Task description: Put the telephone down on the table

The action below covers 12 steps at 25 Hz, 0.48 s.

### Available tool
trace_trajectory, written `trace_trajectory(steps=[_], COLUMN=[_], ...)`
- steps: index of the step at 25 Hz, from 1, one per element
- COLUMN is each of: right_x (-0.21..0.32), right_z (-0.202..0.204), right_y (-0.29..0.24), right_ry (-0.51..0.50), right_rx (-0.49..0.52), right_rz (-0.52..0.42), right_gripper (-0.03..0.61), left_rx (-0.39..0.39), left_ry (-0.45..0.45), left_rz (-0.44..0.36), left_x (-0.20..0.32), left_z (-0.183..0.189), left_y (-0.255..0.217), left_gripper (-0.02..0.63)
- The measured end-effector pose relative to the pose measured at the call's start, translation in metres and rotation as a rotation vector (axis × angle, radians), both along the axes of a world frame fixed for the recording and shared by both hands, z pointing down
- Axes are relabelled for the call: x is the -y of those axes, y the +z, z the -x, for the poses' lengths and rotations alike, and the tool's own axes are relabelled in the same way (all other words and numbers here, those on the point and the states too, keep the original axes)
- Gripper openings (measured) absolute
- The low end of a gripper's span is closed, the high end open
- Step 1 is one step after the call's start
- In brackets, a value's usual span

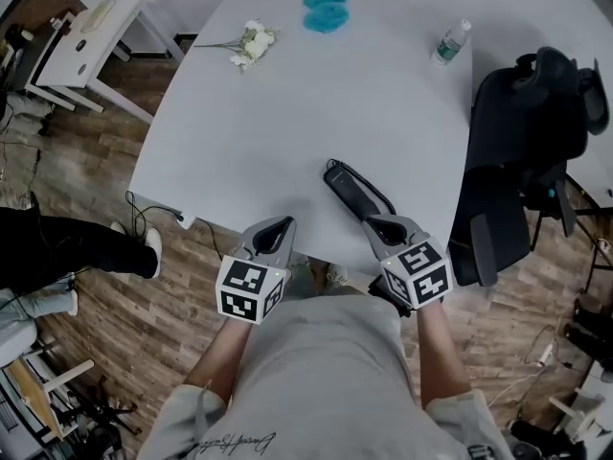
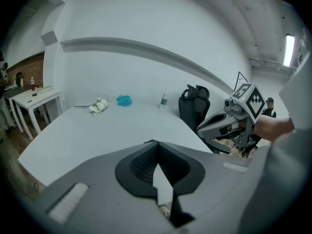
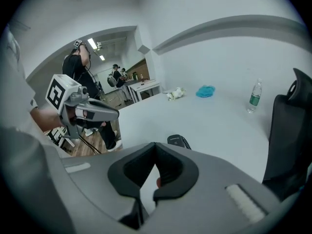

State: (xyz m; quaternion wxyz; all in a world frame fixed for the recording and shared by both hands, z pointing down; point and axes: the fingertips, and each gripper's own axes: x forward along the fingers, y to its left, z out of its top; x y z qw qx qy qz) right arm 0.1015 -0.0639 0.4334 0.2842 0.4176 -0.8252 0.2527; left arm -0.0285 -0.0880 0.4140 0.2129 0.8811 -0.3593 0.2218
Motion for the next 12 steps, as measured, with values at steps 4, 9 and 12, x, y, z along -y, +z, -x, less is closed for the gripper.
trace_trajectory(steps=[4,9,12], right_x=[-0.004,-0.009,-0.012], right_z=[0.004,0.003,-0.002], right_y=[-0.008,-0.012,-0.011], right_ry=[-0.003,-0.009,-0.001], right_rx=[0.023,0.017,0.011], right_rz=[-0.009,-0.008,-0.005], right_gripper=[0.006,0.006,0.006], left_rx=[-0.004,-0.008,-0.016], left_ry=[0.014,0.024,0.025], left_rz=[-0.002,-0.02,-0.03], left_x=[-0.004,-0.005,-0.005], left_z=[-0.007,-0.014,-0.017], left_y=[-0.002,-0.009,-0.014], left_gripper=[0.017,0.017,0.017])
